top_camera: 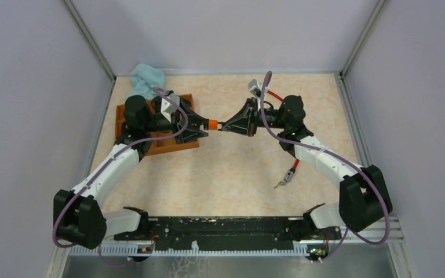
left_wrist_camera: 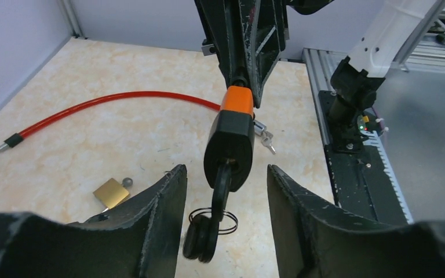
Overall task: Lock with the key
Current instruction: Lock the lock.
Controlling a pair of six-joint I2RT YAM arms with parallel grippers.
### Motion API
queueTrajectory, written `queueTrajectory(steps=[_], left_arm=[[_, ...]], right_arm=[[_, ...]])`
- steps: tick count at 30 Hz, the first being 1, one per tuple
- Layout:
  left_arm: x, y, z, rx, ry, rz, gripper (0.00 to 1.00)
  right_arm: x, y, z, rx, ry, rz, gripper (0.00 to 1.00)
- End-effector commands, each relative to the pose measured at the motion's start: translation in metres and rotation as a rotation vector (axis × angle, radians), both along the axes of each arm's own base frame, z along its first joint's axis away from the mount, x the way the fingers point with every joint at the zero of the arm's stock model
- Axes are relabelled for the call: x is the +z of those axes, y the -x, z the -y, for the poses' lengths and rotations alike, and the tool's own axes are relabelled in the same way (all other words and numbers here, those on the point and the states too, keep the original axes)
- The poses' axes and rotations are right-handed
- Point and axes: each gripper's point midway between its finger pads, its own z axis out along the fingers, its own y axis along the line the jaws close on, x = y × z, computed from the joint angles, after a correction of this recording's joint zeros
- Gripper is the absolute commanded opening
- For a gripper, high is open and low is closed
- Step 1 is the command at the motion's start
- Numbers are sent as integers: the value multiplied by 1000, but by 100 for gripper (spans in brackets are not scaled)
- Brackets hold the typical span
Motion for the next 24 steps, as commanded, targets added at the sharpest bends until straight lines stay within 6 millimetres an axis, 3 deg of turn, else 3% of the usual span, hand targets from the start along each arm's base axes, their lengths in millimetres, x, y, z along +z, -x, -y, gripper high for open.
queueTrajectory(steps=[1, 4, 10, 14, 21, 24], left_arm=[[13, 14, 2, -75, 73, -13, 55], [15, 17, 4, -90, 94, -8, 47], [15, 16, 9, -82, 104, -13, 51], [12, 19, 14, -95, 103, -22, 47], [11, 18, 18, -106, 108, -47, 28], [11, 14, 18, -83, 104, -85, 6]], right_arm=[[35, 10, 4, 16, -87, 100, 0], [33, 10, 3, 17, -85, 96, 0], [27, 10, 1, 20, -70, 95, 0], [25, 11, -1, 26, -66, 94, 0], [19, 11, -3, 26, -48, 104, 0], [14, 10, -3, 15, -34, 115, 0]])
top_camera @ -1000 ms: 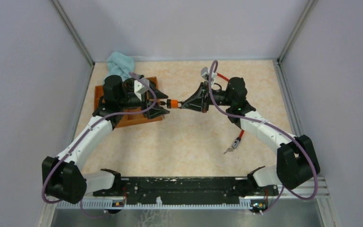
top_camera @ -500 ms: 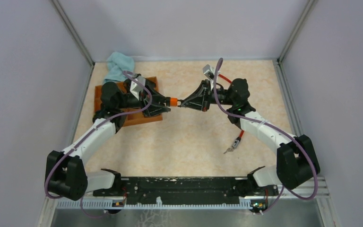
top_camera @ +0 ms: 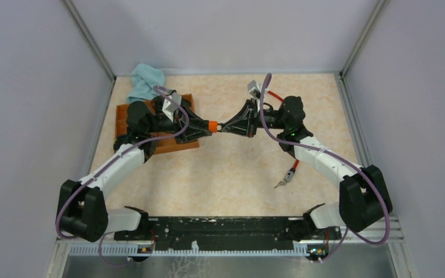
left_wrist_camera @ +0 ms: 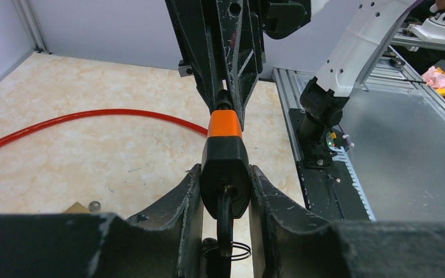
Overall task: Lock with the key
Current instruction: Lock the lock.
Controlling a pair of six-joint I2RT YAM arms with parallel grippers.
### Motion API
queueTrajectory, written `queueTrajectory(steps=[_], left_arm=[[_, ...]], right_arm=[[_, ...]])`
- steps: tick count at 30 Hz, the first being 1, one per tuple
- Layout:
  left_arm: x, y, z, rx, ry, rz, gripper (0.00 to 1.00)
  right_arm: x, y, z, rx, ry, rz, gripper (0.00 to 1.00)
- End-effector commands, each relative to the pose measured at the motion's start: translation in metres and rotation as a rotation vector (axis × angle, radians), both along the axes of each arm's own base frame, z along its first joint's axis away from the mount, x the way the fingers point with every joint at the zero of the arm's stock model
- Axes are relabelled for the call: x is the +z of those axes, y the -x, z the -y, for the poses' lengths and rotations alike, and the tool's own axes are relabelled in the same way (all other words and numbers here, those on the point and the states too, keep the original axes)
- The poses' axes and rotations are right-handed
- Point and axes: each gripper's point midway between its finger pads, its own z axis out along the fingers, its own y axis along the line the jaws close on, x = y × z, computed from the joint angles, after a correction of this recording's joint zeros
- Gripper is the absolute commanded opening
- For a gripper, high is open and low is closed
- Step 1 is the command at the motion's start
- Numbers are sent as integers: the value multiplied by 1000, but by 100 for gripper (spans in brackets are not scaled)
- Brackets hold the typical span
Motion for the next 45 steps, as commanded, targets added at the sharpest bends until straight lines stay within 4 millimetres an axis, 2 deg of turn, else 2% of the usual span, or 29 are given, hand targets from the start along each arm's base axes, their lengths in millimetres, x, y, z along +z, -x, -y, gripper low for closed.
queueTrajectory(steps=[1, 6, 14, 34, 38, 43, 45], left_arm=[[3, -2, 3, 8, 0, -31, 1], [-5, -2, 6, 7, -23, -110, 0], [-20, 11, 30, -43, -35, -126, 0], [-30, 25, 55, -94, -31, -118, 0], [-28, 25, 54, -92, -29, -99, 0], [-23, 14, 38, -45, -28, -78, 0], [-23, 8, 31, -23, -34, -72, 0]], right_arm=[[10, 2, 0, -17, -20, 105, 0], [9, 0, -1, -32, -26, 153, 0], [5, 2, -12, -14, -35, 182, 0], [-9, 37, -37, 111, -18, 175, 0], [-14, 35, -35, 104, 9, 185, 0], [-21, 19, -20, 47, 60, 204, 0], [-24, 11, -12, 26, 94, 214, 5]])
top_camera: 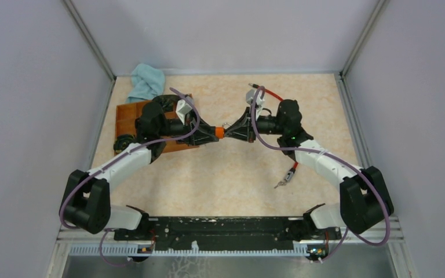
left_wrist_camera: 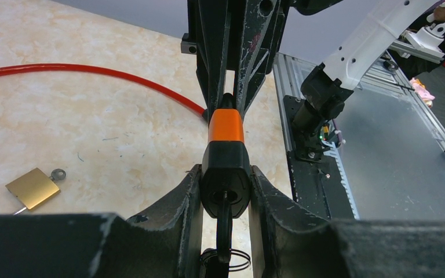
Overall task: Lock with the key
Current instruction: Lock the lock.
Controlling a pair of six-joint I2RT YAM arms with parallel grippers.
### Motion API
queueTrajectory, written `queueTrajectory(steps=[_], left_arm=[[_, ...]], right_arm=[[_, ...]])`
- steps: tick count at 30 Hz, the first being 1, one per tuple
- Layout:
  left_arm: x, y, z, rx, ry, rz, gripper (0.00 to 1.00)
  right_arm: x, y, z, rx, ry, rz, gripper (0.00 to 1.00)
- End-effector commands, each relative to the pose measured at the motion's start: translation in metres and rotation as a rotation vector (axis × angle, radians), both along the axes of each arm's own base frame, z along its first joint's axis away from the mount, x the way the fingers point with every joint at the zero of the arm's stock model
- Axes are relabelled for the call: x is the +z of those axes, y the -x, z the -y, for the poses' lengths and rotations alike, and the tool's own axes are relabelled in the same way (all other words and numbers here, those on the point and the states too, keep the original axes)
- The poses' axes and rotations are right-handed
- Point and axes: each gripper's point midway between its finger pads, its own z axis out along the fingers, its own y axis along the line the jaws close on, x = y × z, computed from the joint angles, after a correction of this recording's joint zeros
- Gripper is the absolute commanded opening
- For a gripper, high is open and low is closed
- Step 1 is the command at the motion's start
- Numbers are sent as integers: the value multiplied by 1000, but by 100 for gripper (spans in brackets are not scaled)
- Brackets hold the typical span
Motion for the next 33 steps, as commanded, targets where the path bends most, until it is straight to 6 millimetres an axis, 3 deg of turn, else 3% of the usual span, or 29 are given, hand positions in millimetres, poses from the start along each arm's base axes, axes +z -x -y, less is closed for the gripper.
queueTrajectory(steps=[1, 4, 10, 18, 25, 33], left_arm=[[19, 8, 7, -23, 23, 88, 0], [15, 2, 3, -10, -5, 92, 0], [7, 3, 2, -44, -66, 92, 41], [4, 6, -8, -39, -118, 195, 68], [-11, 14, -14, -73, -187, 176, 67], [-17, 14, -15, -82, -240, 74, 48]], right_arm=[[16, 16, -12, 80, 26, 137, 5], [17, 17, -6, 75, 36, 153, 0], [21, 17, 0, 54, 43, 170, 0], [18, 22, 9, 58, 54, 174, 0], [13, 26, 15, 51, 54, 189, 0], [3, 26, 15, 53, 70, 187, 0]])
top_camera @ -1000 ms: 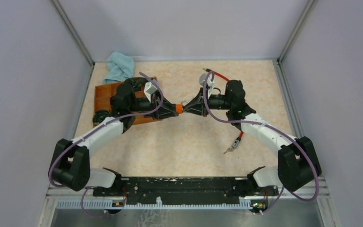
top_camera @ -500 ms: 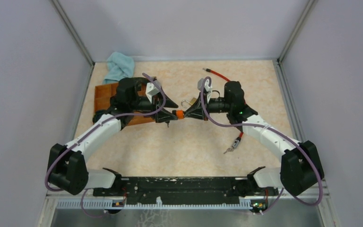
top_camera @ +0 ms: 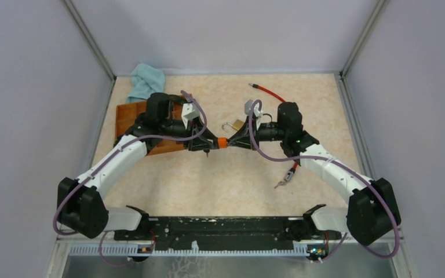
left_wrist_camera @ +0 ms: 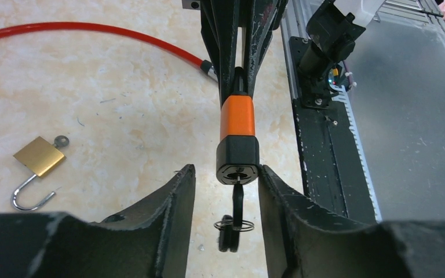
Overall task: Lock with the key
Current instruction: Lock the lock.
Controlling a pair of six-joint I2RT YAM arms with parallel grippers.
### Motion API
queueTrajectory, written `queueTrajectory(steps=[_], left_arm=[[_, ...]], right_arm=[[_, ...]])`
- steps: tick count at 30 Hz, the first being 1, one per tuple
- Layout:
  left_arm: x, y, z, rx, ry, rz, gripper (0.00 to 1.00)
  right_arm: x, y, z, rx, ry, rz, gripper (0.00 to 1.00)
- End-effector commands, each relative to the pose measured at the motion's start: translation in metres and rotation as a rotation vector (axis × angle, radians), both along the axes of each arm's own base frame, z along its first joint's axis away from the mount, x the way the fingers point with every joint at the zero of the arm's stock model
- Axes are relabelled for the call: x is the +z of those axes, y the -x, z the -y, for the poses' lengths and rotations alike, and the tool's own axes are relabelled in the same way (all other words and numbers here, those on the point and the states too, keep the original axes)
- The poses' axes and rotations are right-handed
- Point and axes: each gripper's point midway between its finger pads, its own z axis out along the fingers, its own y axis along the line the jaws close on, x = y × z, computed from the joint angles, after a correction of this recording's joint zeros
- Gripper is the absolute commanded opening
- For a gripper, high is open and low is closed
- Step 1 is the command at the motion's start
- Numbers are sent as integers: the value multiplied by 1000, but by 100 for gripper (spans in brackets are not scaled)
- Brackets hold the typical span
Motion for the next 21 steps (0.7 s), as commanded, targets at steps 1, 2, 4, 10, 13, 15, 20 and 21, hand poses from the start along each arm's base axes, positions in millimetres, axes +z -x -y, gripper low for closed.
queueTrajectory(steps=[1, 2, 4, 10, 13, 15, 20, 21], left_arm=[[-2, 2, -2, -13, -24, -22, 46], [-1, 2, -1, -12, -24, -20, 44], [-1, 1, -1, -11, -25, -20, 38], [-4, 0, -1, -9, -35, -35, 15], [-7, 1, -2, -6, -45, -37, 0], [-9, 2, -4, -3, -56, -35, 0], [-10, 5, -10, -4, -83, 8, 0], [-11, 6, -11, -4, -90, 20, 0]], right_arm=[[19, 3, 2, 25, -40, 103, 0], [18, 3, 2, 26, -39, 103, 0], [18, 4, 2, 27, -37, 105, 0], [17, 3, 3, 16, -34, 113, 0], [14, -1, 4, -10, -21, 124, 0], [12, -4, 6, -28, -11, 138, 0], [13, -13, 15, -67, -1, 158, 0], [12, -15, 18, -74, 1, 160, 0]])
